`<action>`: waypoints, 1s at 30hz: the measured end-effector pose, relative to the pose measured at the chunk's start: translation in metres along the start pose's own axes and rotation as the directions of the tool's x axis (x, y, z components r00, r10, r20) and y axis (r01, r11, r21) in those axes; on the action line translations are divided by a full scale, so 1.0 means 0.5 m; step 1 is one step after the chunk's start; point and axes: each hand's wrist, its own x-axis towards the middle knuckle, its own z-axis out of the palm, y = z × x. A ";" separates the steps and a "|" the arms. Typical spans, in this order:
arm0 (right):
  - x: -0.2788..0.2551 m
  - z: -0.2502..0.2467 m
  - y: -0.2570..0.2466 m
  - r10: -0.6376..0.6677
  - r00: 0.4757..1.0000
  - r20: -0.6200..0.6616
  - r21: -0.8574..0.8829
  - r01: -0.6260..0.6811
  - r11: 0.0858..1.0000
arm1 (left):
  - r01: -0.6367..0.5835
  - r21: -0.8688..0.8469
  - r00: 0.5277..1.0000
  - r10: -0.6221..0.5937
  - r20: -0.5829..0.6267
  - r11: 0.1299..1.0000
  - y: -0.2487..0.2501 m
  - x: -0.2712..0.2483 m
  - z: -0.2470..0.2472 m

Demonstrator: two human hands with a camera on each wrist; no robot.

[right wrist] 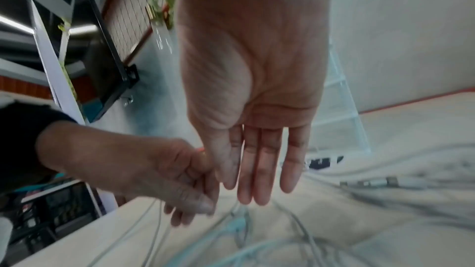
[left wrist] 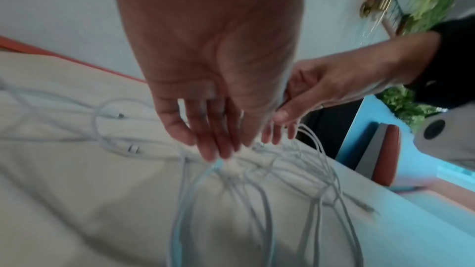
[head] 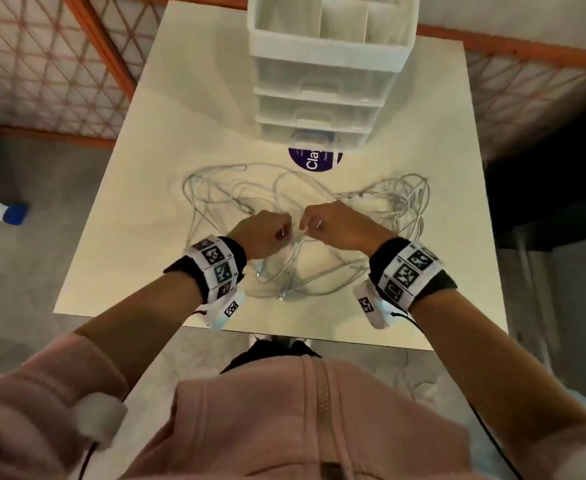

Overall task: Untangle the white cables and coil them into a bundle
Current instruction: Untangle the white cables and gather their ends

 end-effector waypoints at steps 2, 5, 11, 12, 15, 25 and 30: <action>0.018 0.017 0.004 0.043 0.999 0.005 -0.015 -0.043 0.999 | 0.095 -0.009 0.991 -0.096 -0.096 0.995 -0.011 0.005 0.012; 0.036 0.048 0.006 0.093 0.995 0.026 -0.028 -0.092 0.995 | 0.185 -0.046 0.979 -0.188 -0.073 0.982 -0.026 0.007 0.039; 0.051 0.070 0.012 0.156 0.987 -0.026 0.107 -0.152 0.983 | 0.215 -0.047 0.957 -0.220 -0.189 0.975 -0.033 0.013 0.055; 0.053 0.066 0.013 0.165 0.986 -0.036 0.149 -0.158 0.976 | 0.185 -0.089 0.950 -0.201 -0.237 0.979 -0.032 0.015 0.048; 0.050 0.038 0.005 0.131 0.988 -0.087 0.360 -0.091 0.928 | 0.018 -0.277 0.883 -0.146 -0.447 0.961 -0.005 0.018 -0.002; 0.036 -0.054 -0.074 -0.132 0.990 -0.042 0.558 0.133 0.819 | -0.409 -0.380 0.621 -0.052 -0.782 0.830 0.104 0.013 -0.191; 0.032 -0.071 -0.048 -0.159 0.983 -0.092 0.449 0.183 0.875 | -0.536 -0.458 0.578 -0.087 -0.811 0.709 0.105 0.004 -0.232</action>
